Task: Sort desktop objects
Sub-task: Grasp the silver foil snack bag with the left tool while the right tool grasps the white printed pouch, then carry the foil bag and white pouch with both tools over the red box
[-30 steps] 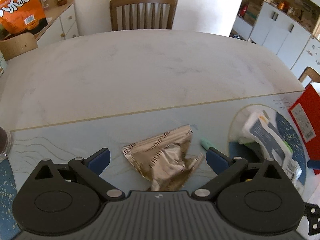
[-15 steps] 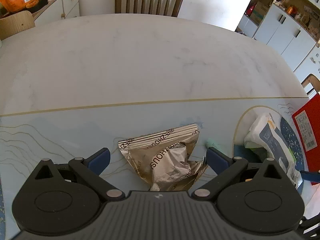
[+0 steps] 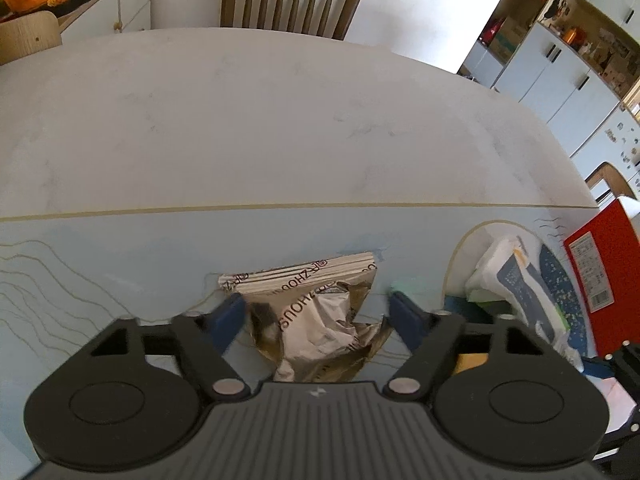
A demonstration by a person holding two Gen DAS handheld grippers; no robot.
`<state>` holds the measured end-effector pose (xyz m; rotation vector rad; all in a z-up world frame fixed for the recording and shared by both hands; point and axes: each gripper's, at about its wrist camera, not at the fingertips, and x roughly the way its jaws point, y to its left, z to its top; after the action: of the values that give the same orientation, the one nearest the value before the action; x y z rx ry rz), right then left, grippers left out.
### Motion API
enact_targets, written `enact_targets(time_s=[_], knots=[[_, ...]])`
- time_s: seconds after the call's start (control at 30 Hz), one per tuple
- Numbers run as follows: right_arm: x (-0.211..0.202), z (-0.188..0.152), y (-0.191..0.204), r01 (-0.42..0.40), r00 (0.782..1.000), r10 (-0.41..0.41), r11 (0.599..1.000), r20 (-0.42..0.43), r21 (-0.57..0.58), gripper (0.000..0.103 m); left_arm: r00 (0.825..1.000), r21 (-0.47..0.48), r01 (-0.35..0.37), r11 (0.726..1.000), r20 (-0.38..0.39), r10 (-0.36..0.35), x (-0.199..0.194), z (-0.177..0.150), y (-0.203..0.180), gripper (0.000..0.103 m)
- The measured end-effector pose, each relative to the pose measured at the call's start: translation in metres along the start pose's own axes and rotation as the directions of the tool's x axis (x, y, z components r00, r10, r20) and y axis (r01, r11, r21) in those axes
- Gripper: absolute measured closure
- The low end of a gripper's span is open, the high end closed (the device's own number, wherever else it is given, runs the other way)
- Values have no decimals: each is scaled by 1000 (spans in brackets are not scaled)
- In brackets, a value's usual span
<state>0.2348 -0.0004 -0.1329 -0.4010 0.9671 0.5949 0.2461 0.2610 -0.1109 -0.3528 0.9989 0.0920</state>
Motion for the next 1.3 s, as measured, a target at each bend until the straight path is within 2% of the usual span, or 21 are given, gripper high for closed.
enact_targets(time_s=[0.03,0.07,0.37,0.73,1.3], knots=[[0,1,0,-4,1000,4,1000,-8,-2,34,1000,2,-3,1000,0,3,0,0,-1,48],[-1,2,1,-3,1000,3,1000,-5,-8,35,1000,9,-9,1000,-6,9,0,0,-2,55],[-14,8,0,4,1000,-4,1000,19,-13,40,1000,15,-12,1000,5,12,-3,-5,0,63],[-34,7,-2,8,998,-9,1000,65,13,41,1000,4,-3,1000,15,3,-20,-14,0,67],[-75,1,3,27,993,-33,998,109,53,41,998,60,10,998,59,-13,-64,-37,-23,69]])
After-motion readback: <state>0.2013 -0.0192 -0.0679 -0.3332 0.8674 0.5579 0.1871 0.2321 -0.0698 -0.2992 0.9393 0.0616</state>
